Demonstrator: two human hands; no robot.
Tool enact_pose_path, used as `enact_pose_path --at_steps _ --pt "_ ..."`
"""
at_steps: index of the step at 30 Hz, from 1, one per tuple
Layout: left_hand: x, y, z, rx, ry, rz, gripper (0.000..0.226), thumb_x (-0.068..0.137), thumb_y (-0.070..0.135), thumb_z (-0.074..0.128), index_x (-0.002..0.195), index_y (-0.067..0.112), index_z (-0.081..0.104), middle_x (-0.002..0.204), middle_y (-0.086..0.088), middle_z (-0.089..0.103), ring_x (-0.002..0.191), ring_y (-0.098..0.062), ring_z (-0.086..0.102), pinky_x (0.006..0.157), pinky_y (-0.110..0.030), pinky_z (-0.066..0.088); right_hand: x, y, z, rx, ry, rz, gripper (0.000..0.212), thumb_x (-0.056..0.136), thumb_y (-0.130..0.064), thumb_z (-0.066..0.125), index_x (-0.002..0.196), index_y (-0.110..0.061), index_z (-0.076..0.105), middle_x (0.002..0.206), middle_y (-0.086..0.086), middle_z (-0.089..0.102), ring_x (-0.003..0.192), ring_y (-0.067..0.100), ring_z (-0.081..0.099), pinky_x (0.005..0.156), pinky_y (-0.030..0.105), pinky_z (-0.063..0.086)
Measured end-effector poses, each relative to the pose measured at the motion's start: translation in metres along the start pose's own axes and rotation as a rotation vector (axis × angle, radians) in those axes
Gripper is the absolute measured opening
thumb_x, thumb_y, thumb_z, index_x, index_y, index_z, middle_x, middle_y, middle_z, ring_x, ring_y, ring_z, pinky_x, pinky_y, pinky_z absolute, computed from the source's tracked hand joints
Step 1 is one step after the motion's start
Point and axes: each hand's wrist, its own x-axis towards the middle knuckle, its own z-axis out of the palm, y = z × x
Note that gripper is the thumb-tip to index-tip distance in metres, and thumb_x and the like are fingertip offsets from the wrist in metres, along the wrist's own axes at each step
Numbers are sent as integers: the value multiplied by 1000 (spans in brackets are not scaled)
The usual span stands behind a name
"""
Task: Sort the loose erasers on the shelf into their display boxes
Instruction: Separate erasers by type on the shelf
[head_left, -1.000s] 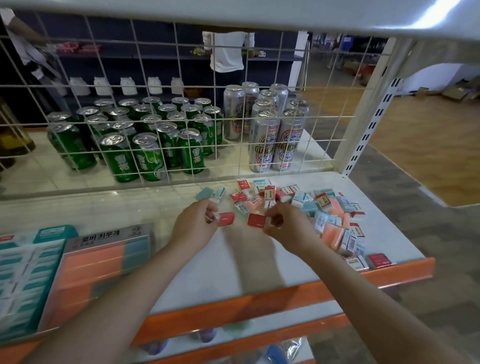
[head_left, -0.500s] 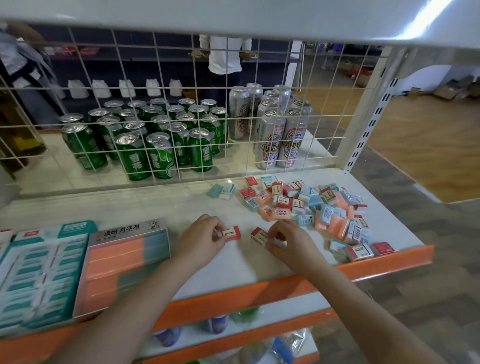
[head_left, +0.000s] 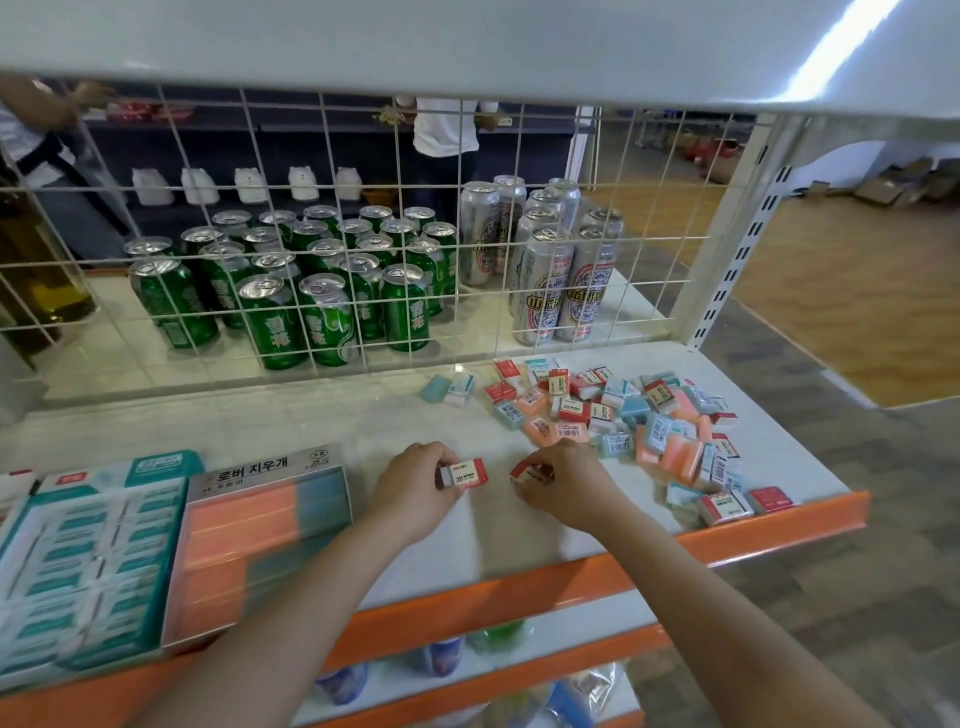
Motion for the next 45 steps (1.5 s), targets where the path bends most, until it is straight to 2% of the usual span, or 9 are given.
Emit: enact_pose_path --at_steps 7,9,13,16,20,26,29,35,45 --pt "-1 -3 -5 -21 38 17 20 82 11 64 95 22 53 100 1 53 80 -13 49 61 -20 36 3 -10 -3 43 -30 13 26 80 -18 65 105 -12 62 105 4 57 91 19 53 71 24 41" --pt "0 -4 -7 -29 44 11 20 83 10 63 97 21 54 101 0 53 81 -13 49 63 -21 35 1 -11 -3 81 -34 20 28 79 -17 67 106 -13 60 95 -2 55 87 17 51 65 23 39" --pt "-1 -3 -9 4 28 -6 26 86 10 59 111 16 60 113 -3 54 100 -18 55 77 -21 38 0 -10 -3 35 -45 7 37 78 -19 69 115 -16 59 105 0 46 97 22 53 70 21 38" --pt "-3 -4 -11 -4 35 -8 25 86 11 59 110 16 61 112 -2 55 101 -17 55 74 -18 34 -1 -12 -5 135 -10 -17 19 78 -12 68 95 -14 59 90 1 52 75 16 50 52 16 34" --pt "-5 -4 -14 -92 49 -41 19 84 13 63 103 16 62 105 -1 60 90 -14 55 74 -21 39 -1 -12 -11 237 106 -29 18 80 -14 69 87 -17 52 80 -6 54 65 4 46 54 11 34" --pt "-9 -5 -21 -245 71 -62 15 83 11 66 98 11 62 91 0 58 80 -13 55 62 -16 40 -8 -18 -23 699 156 15 22 87 2 54 96 -17 60 75 1 54 70 18 57 72 29 52" --pt "-11 -3 -28 -482 68 -103 17 83 0 63 100 3 64 90 -7 63 79 -18 59 75 -23 49 -15 -20 -27 882 159 19 25 85 7 56 86 -17 63 79 8 59 70 17 57 68 21 53" --pt "-24 2 -35 -731 15 -123 23 85 -12 56 104 -1 61 80 -3 62 54 3 62 53 -8 48 -27 -17 -24 870 142 33 17 81 6 64 92 -7 64 69 3 64 62 10 58 59 13 48" --pt "-39 7 -34 -609 29 -104 23 85 -10 56 106 -3 63 79 0 60 69 -8 57 59 -9 50 -39 -16 -19 810 120 9 17 81 9 62 95 0 63 72 0 67 54 -6 59 57 8 47"
